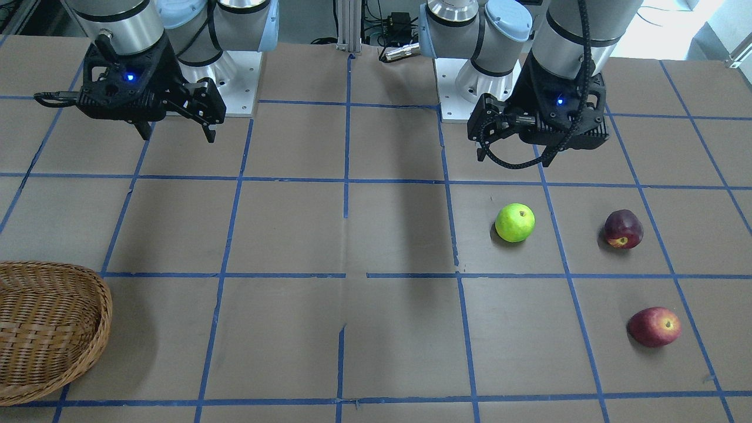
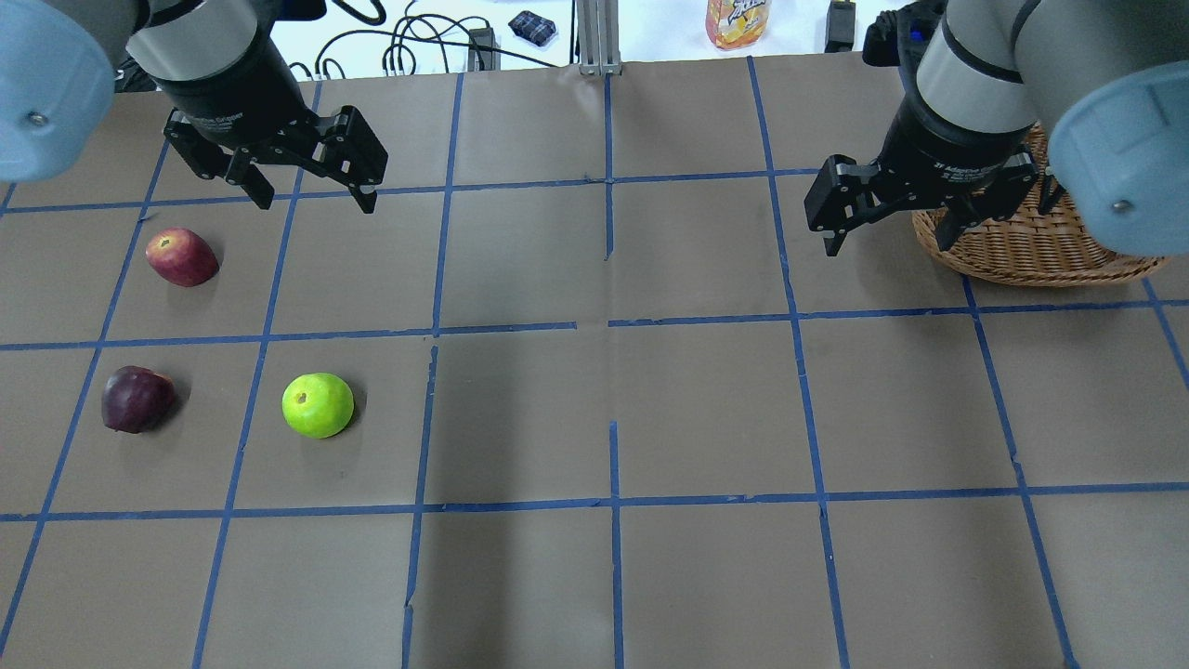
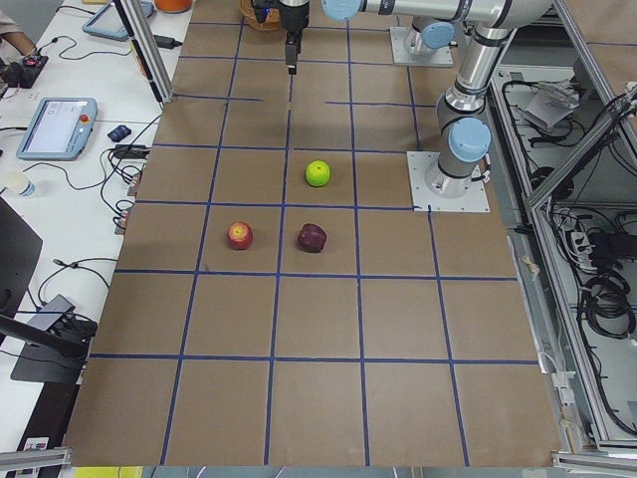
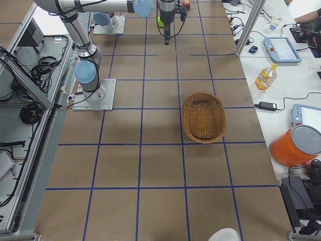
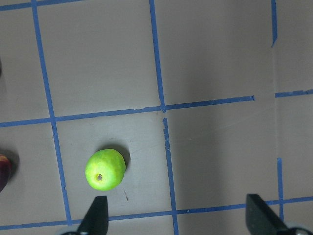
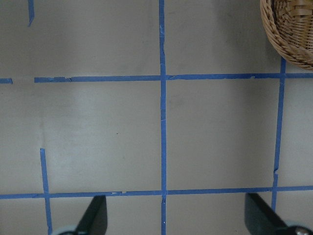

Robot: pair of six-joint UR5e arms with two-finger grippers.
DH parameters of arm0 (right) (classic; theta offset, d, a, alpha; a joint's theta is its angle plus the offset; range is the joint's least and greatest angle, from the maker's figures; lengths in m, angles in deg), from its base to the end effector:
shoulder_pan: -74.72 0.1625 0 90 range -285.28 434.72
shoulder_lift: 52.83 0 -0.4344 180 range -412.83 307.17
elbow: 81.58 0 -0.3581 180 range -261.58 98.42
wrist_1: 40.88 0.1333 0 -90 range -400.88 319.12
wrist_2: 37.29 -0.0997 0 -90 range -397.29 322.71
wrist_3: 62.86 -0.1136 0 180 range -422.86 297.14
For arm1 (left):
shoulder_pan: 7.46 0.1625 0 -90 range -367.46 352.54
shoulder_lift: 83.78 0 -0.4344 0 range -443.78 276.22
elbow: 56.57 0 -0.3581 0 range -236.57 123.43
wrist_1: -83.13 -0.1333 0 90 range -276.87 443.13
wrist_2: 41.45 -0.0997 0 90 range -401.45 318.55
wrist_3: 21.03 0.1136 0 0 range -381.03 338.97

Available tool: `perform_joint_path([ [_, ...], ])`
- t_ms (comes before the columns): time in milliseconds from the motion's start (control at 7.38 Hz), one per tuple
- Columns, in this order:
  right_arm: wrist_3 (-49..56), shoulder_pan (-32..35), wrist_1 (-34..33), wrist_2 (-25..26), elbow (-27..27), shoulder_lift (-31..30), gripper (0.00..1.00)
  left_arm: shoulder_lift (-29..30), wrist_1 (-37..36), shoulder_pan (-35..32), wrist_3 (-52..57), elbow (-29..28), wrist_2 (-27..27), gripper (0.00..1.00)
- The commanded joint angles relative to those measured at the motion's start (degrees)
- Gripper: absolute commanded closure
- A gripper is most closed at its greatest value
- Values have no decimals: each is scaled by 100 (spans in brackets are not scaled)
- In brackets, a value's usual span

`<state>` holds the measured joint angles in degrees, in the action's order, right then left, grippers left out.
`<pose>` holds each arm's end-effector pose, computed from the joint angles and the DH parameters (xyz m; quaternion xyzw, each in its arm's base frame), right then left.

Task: Put all apples into basket
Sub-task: 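Lower the left gripper onto the green apple and close it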

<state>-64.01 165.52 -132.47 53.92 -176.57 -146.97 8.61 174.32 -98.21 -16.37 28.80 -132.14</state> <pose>0.1369 -0.4260 0.4782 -0.0031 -0.9999 0.0066 0.0104 -0.1382 -0.4759 0.4988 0.0471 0.9988 -0.0090 0.0063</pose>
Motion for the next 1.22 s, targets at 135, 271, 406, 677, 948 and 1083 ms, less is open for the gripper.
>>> perform_joint_path([
  [135, 0, 9, -18, 2, -2, 1, 0, 7, 30, 83, 52, 50, -37, 0],
  [271, 0, 17, -26, 2, -2, 1, 0, -2, 31, 136, 113, 154, -20, 0],
  [406, 0, 26, -18, 28, -2, 1, 0, 7, -56, 241, 122, 469, -20, 0],
  [677, 0, 35, -26, 55, -11, 1, 0, -11, -992, 732, 733, 1477, -37, 0],
  [948, 0, 35, -18, 64, -19, 1, 0, 111, -2607, 1101, 1226, 2768, -55, 0],
  [1083, 0, 35, -18, 64, -20, 1, 0, 269, -3459, 1547, 1578, 3436, -55, 0],
])
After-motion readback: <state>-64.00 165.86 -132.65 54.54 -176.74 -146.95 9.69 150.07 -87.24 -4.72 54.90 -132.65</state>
